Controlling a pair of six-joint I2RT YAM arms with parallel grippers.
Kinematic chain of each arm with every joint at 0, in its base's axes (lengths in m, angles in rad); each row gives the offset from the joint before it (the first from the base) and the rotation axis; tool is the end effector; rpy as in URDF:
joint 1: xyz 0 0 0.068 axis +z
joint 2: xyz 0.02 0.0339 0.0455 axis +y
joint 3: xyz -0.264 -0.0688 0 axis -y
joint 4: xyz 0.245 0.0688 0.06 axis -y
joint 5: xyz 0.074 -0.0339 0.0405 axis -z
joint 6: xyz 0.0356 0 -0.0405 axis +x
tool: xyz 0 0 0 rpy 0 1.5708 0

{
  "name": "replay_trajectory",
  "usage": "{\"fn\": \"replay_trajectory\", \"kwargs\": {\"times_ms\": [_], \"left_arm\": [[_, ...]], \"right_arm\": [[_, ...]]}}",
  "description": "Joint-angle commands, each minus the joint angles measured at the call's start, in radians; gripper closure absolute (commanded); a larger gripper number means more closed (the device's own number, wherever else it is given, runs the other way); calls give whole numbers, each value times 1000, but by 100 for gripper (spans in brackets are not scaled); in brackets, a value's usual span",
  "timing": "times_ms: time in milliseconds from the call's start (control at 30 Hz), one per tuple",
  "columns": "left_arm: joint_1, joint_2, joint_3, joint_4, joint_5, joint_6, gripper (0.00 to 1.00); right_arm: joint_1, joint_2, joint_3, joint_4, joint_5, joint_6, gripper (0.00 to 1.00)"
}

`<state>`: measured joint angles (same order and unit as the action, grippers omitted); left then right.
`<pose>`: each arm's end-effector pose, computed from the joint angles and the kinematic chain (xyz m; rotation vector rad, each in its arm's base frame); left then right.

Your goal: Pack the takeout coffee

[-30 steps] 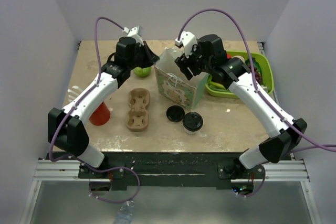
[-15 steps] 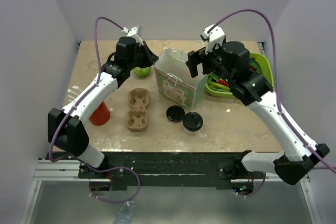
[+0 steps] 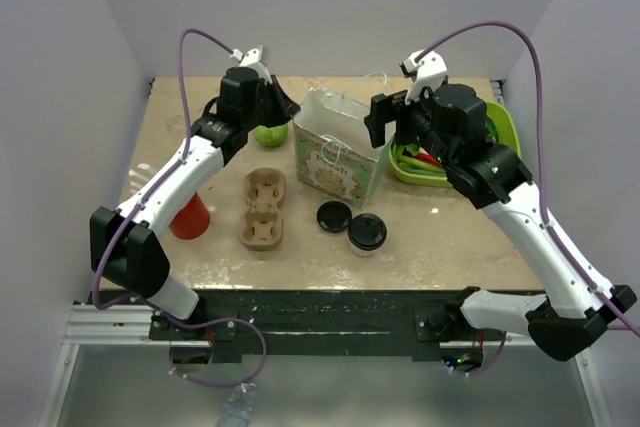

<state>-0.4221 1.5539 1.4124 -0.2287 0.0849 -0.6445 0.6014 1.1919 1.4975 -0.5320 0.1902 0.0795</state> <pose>0.3350 -0.1538 0.3627 -0.1659 2.0159 -0.7776 0.2051 0.1326 0.4652 -0.3322 1.7733 0.3163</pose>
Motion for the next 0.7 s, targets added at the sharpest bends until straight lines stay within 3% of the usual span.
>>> {"fn": "replay_trajectory", "kwargs": {"times_ms": [0, 133, 400, 667], "left_arm": [[-3, -9, 49, 8, -7, 23, 100], [-3, -2, 56, 14, 13, 39, 100], [-3, 32, 100, 12, 59, 78, 100], [-3, 54, 141, 2, 67, 123, 100]], "right_arm": [[0, 9, 50, -29, -52, 16, 2], [-2, 69, 67, -31, -177, -11, 2], [-2, 267, 173, -78, -207, -1, 2], [-2, 460, 303, -197, -140, 13, 18]]}}
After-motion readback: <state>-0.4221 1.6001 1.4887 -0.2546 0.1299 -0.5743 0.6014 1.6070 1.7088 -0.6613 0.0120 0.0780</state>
